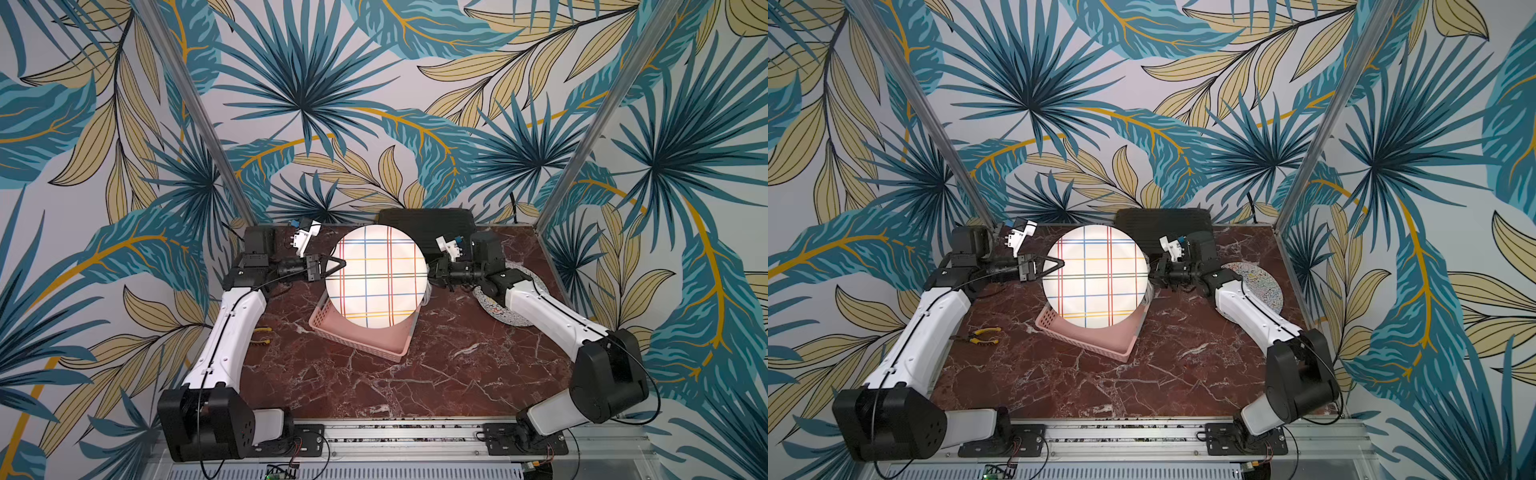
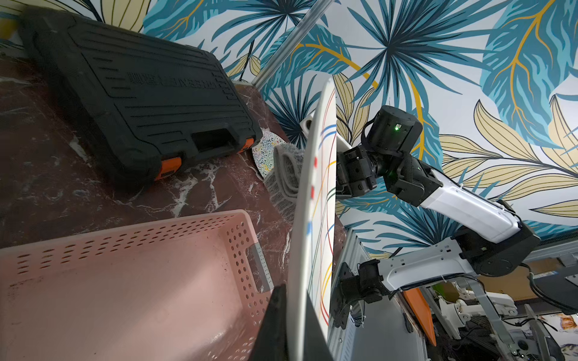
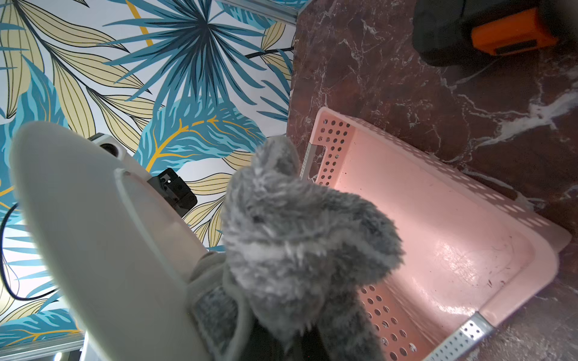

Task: Wipe the wet plate dry
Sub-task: Wipe the plate with towel.

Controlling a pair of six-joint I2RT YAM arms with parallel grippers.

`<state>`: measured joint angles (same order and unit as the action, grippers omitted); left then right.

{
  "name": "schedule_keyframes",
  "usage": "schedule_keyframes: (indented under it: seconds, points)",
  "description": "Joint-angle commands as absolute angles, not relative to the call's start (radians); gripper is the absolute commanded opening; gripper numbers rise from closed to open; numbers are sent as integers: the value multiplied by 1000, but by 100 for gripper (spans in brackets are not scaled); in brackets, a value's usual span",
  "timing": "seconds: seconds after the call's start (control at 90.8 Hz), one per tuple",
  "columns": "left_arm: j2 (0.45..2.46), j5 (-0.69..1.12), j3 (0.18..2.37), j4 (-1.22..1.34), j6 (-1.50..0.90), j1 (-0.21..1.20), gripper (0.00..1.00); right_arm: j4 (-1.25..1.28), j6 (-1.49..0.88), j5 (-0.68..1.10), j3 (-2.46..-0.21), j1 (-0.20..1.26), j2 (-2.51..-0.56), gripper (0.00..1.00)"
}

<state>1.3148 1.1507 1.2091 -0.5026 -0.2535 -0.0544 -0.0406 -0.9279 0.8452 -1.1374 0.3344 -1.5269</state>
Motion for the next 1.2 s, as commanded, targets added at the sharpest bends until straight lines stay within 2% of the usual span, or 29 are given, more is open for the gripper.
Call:
schedule_keyframes:
  seconds: [0.0, 0.341, 0.529, 0.958, 1.19]
  points:
    - [1329, 1049, 1202, -366, -334, -60, 0, 53, -953, 917, -1103, 360, -1480, 0]
    - [1380, 1057, 1197, -288, -484, -61, 0, 35, -861, 809, -1083, 420, -1451, 0]
    - [1400, 1088, 1202, -287, -506, -61, 0, -46, -695, 618, -1094, 506, -1418, 0]
    - [1419, 1089, 1204, -288, -546, -60, 0, 191, -619, 244, -911, 680, -1312, 0]
    - [1426, 1132, 1198, -248, -568, -60, 0, 233, -530, 72, -908, 749, -1323, 0]
